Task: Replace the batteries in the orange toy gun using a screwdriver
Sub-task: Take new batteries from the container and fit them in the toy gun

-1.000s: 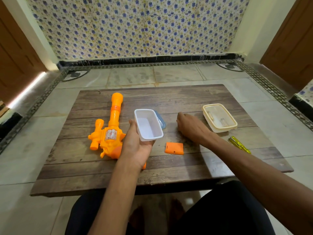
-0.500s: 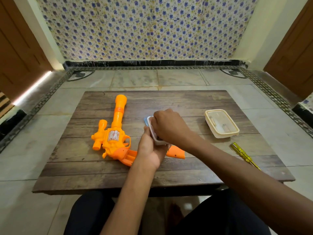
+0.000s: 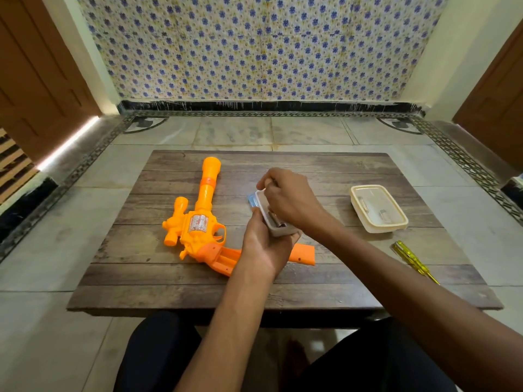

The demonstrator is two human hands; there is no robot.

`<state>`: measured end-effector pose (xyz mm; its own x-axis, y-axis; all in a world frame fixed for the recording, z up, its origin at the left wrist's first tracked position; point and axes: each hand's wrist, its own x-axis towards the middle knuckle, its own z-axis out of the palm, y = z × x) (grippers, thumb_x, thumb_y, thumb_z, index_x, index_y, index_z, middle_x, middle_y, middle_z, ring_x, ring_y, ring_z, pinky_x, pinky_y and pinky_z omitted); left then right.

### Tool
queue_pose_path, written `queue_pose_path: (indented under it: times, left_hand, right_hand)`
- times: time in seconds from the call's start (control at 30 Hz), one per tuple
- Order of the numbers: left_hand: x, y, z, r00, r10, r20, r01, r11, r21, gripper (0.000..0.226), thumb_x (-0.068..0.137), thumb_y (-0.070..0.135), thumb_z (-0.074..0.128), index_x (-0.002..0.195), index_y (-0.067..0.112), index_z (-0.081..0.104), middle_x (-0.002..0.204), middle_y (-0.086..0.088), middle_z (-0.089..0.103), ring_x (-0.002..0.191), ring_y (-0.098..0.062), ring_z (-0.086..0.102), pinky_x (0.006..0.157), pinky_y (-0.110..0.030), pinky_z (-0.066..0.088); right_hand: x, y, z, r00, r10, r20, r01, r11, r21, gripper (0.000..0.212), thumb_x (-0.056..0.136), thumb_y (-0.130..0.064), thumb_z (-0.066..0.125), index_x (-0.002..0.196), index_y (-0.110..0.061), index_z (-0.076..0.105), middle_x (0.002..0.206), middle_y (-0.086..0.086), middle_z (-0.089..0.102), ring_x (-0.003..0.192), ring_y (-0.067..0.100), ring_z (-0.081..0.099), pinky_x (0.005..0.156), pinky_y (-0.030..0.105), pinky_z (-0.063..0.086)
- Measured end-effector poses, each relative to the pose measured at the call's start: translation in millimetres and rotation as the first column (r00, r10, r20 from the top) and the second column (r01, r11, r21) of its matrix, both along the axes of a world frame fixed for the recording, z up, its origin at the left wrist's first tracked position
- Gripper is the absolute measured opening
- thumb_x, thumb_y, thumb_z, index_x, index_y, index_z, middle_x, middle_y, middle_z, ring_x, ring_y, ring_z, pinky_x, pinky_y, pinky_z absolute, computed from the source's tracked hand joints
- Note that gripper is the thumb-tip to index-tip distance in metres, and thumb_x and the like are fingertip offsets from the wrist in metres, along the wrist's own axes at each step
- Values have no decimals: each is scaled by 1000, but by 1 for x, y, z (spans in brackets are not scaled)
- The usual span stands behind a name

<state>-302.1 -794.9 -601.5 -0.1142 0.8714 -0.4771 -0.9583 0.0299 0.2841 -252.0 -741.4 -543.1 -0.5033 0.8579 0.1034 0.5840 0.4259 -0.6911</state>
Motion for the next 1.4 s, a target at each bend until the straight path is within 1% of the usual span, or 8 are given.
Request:
queue_pose_path:
  times: [0.3,0.43,0.53,0.63,0.77,1.03,1.2,1.4]
  left_hand:
    - [-12,0,-8,998,51,41,-52,998,26,41,107,37,37,116,7,63,103,-19,68,93,-32,63,69,-43,61]
    - [-29,-7,-8,995,91,-36,-88,994,67,38,106,33,39,125,10,62,125,-18,64,113,-33,59,85,-44,54]
    - [-42,-15,-3,986,119,-112,-106,987,123,35,104,35,43,112,11,66,110,-12,72,103,-28,64,85,-42,53]
    - [-52,-20,2,975,144,-168,-122,983,137,34,103,41,44,108,15,66,94,-8,74,91,-23,67,82,-40,53]
    - [-60,-22,2,966,147,-215,-122,985,122,34,103,43,42,108,17,64,92,-7,74,89,-22,67,81,-40,51]
    - [-67,-24,-3,962,180,-205,-160,981,112,36,103,41,40,116,14,61,109,-12,68,102,-28,62,91,-48,49]
    - [-61,-20,-3,965,163,-207,-147,985,93,46,103,40,41,135,9,52,112,-16,67,106,-30,63,90,-45,51]
    - [-44,-9,0,969,154,-191,-140,986,88,36,106,21,41,140,12,48,108,-16,66,85,-26,71,71,-42,59]
  right_hand:
    - [20,30,6,979,-153,-138,157,987,19,29,82,4,51,85,-15,71,86,1,70,83,20,69,78,41,58]
    - [27,55,-32,963,-259,71,261,965,-21,16,84,-10,61,79,-1,73,80,12,74,77,28,70,74,44,59]
    - [21,60,-63,936,-284,210,295,955,-20,40,81,-40,68,81,0,68,79,16,69,81,31,67,62,35,47]
    - [5,56,-80,906,-277,319,289,957,10,74,73,-68,65,117,-9,57,116,13,59,112,32,55,81,40,48]
    - [-19,53,-89,859,-248,449,249,967,57,90,67,-67,74,131,-11,44,133,14,48,124,36,44,93,47,45]
    - [-19,46,-70,968,-139,209,160,983,-90,24,91,-26,58,110,-12,63,111,11,66,98,29,62,77,34,49]
    - [-1,9,-27,995,-39,-90,32,997,-77,26,97,-22,45,104,-6,64,95,12,67,85,30,61,76,45,49]
    - [11,-18,-9,984,159,74,-160,987,2,43,101,-42,36,105,-10,65,101,9,69,88,21,61,76,41,49]
